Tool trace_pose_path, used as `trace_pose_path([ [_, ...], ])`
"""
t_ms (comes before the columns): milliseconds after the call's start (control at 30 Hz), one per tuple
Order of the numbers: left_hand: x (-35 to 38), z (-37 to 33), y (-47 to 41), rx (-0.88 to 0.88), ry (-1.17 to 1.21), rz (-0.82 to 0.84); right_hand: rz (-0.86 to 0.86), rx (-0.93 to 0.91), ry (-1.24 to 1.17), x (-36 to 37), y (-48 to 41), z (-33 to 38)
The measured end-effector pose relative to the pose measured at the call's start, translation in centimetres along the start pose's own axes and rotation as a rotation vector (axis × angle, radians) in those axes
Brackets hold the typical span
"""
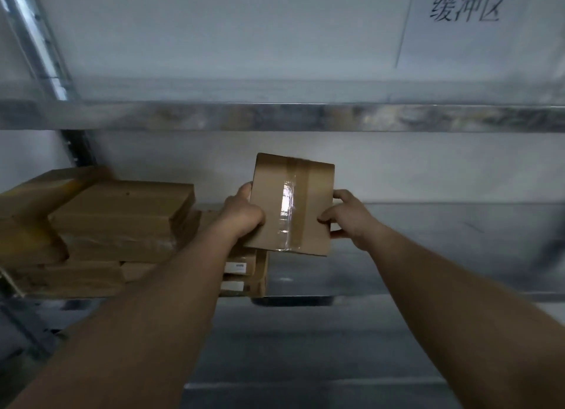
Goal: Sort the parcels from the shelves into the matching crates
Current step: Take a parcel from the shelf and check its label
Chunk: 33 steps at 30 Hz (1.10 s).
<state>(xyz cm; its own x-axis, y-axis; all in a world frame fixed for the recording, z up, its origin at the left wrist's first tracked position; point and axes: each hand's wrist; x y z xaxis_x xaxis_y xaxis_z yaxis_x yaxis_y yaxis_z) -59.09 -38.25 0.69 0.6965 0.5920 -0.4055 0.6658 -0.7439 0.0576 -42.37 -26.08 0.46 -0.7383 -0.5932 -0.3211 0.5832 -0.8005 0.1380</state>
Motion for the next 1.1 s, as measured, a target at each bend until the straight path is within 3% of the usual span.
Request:
trace_pose_path([
  [200, 5.7, -2.3, 0.5, 0.038, 0.07, 0.094, -0.192, 0.132, -0.107, -4.8, 4.2, -2.6],
  [433, 12.0, -4.5, 2.2, 0.022, 0.038, 0.204, -0.478, 0.229, -0.073, -10.5, 7.5, -4.4],
  [600, 16.4, -6.2, 3.7, 0.024, 0.061, 0.339, -0.508, 0.235, -0.019, -14.7, 9.3, -6.3],
  [833, 25.5, -9.1, 7.1, 0.132, 0.058, 0.535, -0.407, 0.214, 0.137, -22.7, 13.4, -10.1],
  [1100, 38.5, -13.7, 10.8, 0.113, 0.094, 0.523, -0.617, 0.272, -0.028, -33.6, 17.6, -15.7],
])
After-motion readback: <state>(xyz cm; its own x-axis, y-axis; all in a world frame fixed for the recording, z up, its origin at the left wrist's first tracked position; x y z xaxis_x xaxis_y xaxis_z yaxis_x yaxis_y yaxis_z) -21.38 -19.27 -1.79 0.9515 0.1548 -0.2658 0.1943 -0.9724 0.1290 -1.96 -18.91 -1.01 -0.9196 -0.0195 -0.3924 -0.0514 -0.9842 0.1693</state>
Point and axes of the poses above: each hand's wrist, its own y-axis away from the middle knuckle, its own x-axis out of the palm, z = x × y, and after that the axes turned 8 degrees about y, right-handed
